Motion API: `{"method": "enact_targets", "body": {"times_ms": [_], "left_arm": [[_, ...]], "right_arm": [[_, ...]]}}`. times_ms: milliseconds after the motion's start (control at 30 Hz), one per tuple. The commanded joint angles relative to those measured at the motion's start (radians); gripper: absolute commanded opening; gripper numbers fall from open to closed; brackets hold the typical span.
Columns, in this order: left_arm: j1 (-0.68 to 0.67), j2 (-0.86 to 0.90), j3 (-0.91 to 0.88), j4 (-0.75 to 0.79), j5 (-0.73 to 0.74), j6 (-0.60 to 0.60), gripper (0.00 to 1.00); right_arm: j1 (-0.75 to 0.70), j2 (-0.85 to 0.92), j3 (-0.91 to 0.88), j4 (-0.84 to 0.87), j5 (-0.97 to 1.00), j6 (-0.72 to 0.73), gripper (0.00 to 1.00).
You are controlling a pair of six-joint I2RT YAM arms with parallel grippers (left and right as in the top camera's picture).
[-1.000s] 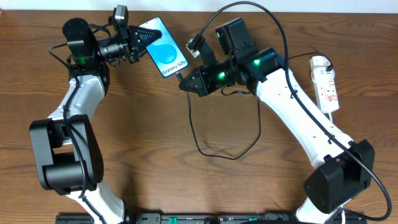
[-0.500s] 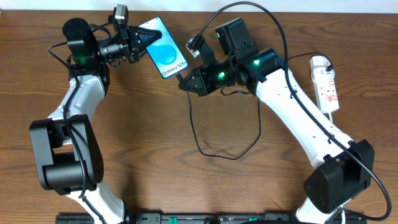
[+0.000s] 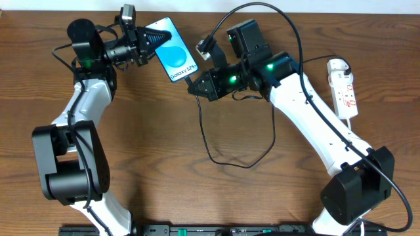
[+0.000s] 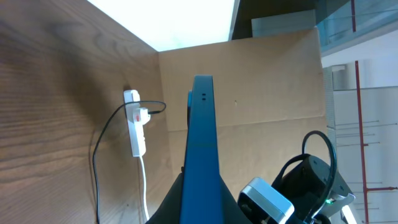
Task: Plug charger to phone and switch on socket
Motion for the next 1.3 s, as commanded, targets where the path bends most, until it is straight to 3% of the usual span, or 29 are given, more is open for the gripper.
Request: {"method": "enact_targets", "body": {"times_ms": [0, 533, 800, 1067, 1267], "left_arm": [[-0.059, -0.019, 0.010, 0.004, 0.145, 0.020, 0.07], [-0.062, -0.019, 0.010, 0.005, 0.117, 0.014, 0.07], [-0.054, -0.019, 0.010, 0.005, 0.110, 0.015, 0.07], [-0.052, -0.019, 0.010, 0.005, 0.103, 0.035, 0.07], [-0.040, -0.019, 0.010, -0.007, 0.103, 0.084, 0.07]], "right_arm": [[-0.020, -0.010, 0.019, 0.054, 0.013, 0.004, 0.01], [-0.021, -0.004, 0.019, 0.042, 0.014, 0.004, 0.02], [-0.021, -0.004, 0.019, -0.015, 0.059, 0.004, 0.17], [-0.035, -0.004, 0.019, -0.029, 0.058, 0.000, 0.40], [-0.085, -0.005, 0.020, -0.051, 0.047, -0.023, 0.47]]}}
